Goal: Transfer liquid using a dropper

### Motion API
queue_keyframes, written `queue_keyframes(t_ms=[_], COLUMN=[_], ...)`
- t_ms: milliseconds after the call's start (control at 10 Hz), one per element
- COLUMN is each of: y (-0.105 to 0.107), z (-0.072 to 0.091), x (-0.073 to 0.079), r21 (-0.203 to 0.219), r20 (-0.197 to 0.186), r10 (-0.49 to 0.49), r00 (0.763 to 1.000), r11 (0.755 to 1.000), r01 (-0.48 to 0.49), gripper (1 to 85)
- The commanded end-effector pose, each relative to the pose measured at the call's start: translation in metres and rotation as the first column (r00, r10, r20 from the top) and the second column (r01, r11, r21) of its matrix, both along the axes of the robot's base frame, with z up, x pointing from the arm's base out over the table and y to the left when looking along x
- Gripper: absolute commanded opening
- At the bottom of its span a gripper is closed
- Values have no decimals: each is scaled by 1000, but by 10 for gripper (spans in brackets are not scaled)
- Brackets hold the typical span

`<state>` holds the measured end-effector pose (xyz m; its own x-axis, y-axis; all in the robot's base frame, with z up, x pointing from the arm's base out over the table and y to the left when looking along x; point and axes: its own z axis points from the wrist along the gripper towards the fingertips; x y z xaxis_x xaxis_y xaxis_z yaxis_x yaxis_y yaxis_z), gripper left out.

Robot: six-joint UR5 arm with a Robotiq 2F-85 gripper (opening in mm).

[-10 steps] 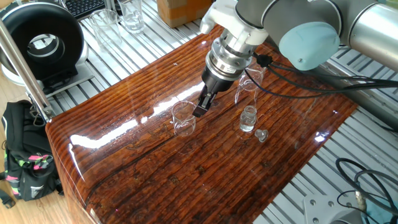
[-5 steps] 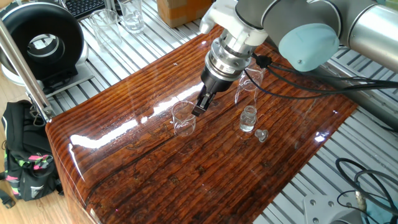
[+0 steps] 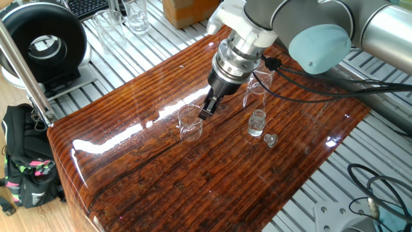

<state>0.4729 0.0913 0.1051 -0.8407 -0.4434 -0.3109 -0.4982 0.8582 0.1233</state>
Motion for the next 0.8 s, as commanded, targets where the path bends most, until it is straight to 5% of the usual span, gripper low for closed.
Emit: queue_keyframes(t_ms=[0, 700], y=[2, 3], z=[4, 8], x=[1, 0], r21=[17, 22], r20=[2, -1], r10=[-6, -12], r00=[1000, 1000], r11=[1000, 1000], r01=[6, 12], gripper=[223, 163])
